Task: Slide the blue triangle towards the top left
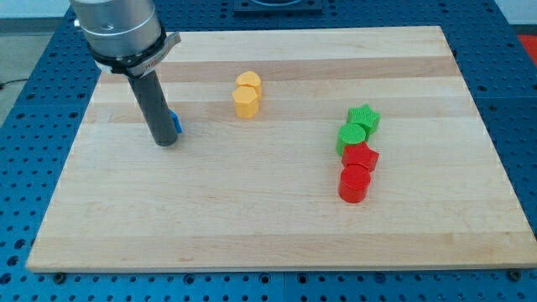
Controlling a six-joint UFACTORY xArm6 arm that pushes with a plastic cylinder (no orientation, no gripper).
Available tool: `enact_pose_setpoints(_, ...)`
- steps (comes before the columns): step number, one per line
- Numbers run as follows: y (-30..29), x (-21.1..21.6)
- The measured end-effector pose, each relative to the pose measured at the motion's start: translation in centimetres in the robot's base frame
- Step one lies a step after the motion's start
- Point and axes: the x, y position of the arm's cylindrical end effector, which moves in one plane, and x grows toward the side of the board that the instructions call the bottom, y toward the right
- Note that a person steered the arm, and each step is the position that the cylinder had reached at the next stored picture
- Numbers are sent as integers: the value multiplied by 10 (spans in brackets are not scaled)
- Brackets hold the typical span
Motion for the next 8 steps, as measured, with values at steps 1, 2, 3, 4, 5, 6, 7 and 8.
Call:
enact_pose_setpoints(1,6,-5)
enact_pose_setpoints(2,20,-5)
enact_pose_setpoints(3,16,-21)
enact_pose_setpoints(4,9,-31)
enact_pose_setpoints(5,-2,-31)
enact_pose_setpoints(6,-12,-38)
enact_pose_setpoints(7,-21,-47)
enact_pose_setpoints(8,-36,-47)
